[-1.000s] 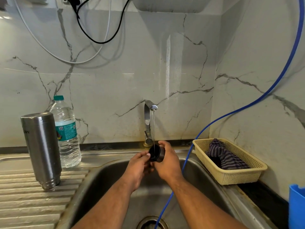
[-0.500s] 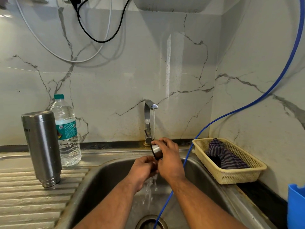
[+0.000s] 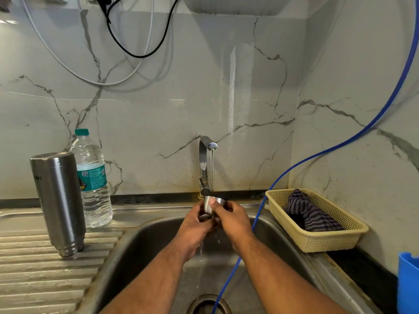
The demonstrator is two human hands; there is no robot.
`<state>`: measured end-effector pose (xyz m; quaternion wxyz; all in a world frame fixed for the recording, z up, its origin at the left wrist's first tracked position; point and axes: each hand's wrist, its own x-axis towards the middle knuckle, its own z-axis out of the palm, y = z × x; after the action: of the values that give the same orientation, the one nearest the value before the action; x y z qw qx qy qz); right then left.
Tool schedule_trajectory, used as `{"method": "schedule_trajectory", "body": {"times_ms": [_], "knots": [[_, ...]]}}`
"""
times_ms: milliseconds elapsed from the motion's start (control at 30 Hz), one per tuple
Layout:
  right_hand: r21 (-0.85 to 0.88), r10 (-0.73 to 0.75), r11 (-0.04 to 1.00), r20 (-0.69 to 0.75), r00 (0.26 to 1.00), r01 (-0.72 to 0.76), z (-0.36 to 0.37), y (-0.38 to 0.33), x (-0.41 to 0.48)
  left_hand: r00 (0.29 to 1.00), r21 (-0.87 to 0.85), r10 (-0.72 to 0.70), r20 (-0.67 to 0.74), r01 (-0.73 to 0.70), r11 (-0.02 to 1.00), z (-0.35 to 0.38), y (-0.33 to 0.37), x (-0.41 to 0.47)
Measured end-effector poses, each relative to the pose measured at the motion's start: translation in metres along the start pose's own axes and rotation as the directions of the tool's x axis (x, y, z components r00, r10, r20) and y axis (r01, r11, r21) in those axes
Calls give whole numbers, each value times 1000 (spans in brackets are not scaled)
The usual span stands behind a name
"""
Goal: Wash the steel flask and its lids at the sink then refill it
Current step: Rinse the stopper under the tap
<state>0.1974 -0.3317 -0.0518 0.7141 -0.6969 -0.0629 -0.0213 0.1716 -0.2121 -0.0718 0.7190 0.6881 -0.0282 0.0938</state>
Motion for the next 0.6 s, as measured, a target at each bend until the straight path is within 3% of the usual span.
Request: {"method": "schedule_trajectory", "body": {"times_ms": [133,367,500,600], "knots": [[30,10,1000,4,1000,-11,0,1,1,1000,-35,19,9,-19,999,2,1,-1],[-23,26,999,135,990,-23,-2,5,-3,968,45,-34,-247,46,998,3,-1,5],[-75,10,997,238,971,8,3,4,-8,970,22,-91,-226,98,995,-8,-1,1],[-69,26,998,209,978,-12,3,2,-9,978,-65,-121,-171,111,992,-8,1,-1]]}}
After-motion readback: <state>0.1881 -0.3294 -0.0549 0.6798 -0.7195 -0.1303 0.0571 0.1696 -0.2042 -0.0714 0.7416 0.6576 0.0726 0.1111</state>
